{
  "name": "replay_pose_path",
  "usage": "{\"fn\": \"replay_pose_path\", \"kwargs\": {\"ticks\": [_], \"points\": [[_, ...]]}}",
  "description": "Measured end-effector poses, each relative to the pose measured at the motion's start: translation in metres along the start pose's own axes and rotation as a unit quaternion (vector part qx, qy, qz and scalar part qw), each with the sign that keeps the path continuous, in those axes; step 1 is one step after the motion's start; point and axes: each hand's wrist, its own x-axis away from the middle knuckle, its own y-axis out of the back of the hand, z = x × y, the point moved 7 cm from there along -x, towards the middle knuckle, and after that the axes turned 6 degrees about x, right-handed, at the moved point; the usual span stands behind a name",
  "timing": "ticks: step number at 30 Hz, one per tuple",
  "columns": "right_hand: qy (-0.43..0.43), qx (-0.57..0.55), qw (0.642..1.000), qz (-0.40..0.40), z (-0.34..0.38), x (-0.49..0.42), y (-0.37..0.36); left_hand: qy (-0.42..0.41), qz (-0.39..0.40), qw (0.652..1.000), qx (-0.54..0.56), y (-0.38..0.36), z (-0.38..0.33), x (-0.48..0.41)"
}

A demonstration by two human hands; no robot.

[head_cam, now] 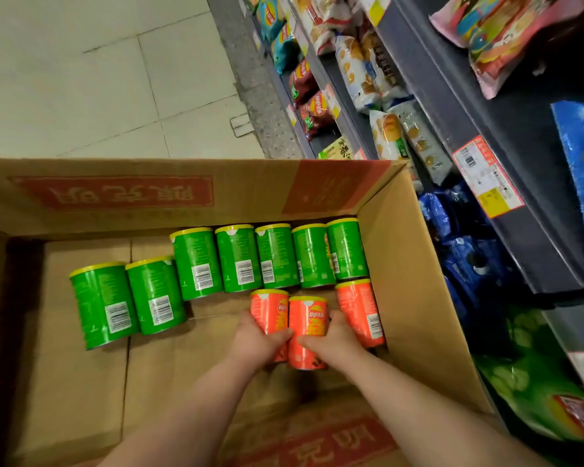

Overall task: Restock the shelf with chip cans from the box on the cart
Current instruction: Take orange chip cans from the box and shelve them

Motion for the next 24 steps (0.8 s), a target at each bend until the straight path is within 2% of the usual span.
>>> {"fn": "replay_pose_path", "kwargs": {"ticks": [4,6,12,18,24], "points": [[-0.02,-0.014,0.999,0.02,0.0,0.001,-0.003,0.0,0.012,1.0,-0.015,0.002,0.002,0.003],[-0.023,-0.022,0.999,0.027,0.002,0.005,-0.001,0.011,0.026,1.0,0.011,0.006,0.002,0.01],[0.015,-0.083,0.996,0.015,0.021,0.037,0.016,-0.018,0.022,0.998,0.053,0.027,-0.009,0.037],[0.076,-0.125,0.989,-0.033,0.041,0.083,0.033,-0.076,0.039,0.988,0.129,0.053,-0.03,0.075],[0.114,-0.162,0.973,-0.123,0.049,0.156,0.045,-0.159,0.083,0.972,0.153,0.073,-0.042,0.127]]}}
